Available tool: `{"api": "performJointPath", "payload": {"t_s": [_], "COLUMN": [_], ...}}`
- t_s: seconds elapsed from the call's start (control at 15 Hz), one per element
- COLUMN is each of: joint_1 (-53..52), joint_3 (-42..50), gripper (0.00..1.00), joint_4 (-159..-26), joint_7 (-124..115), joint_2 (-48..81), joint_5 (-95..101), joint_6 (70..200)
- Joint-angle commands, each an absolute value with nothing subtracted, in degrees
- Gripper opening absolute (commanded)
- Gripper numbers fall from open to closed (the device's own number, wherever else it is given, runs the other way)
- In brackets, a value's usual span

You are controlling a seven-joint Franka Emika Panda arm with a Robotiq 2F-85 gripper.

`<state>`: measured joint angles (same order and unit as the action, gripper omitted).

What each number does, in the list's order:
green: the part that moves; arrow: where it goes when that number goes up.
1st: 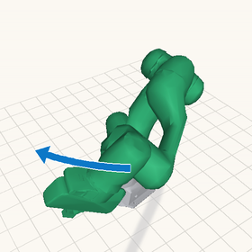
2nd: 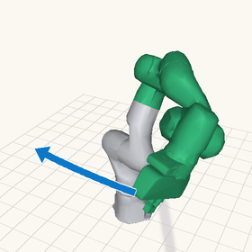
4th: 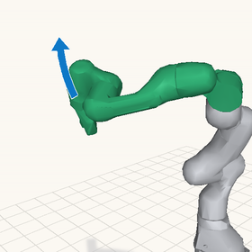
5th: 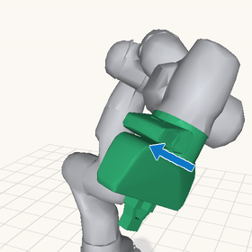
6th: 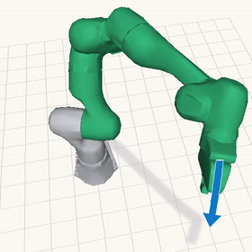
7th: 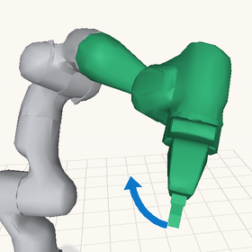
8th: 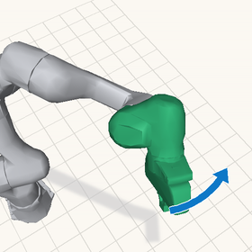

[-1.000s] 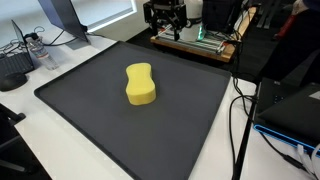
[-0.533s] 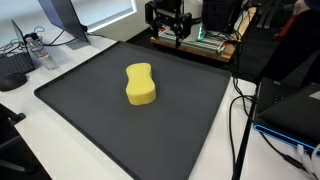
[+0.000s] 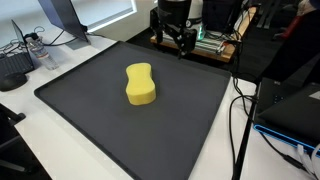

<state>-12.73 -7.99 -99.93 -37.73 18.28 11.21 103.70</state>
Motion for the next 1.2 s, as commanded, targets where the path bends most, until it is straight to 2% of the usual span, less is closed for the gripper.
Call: {"api": "performJointPath", "payload": {"t_s": [0.0, 0.53, 0.6, 1.13], "joint_1": [-15.90, -15.51, -16.23, -16.35], "joint_3": [-6.08, -2.61, -2.77, -2.36], "gripper": [1.00, 1.00, 1.00, 1.00], "joint_4": [-89.50, -72.26, -78.59, -75.14], "joint_7": [-43.81, -50.04, -49.01, -50.79], "joint_2": [25.54, 36.78, 33.19, 35.28], "joint_5": [12.68, 9.01, 10.39, 9.05], "joint_6": [98.95, 94.45, 96.52, 96.59]}}
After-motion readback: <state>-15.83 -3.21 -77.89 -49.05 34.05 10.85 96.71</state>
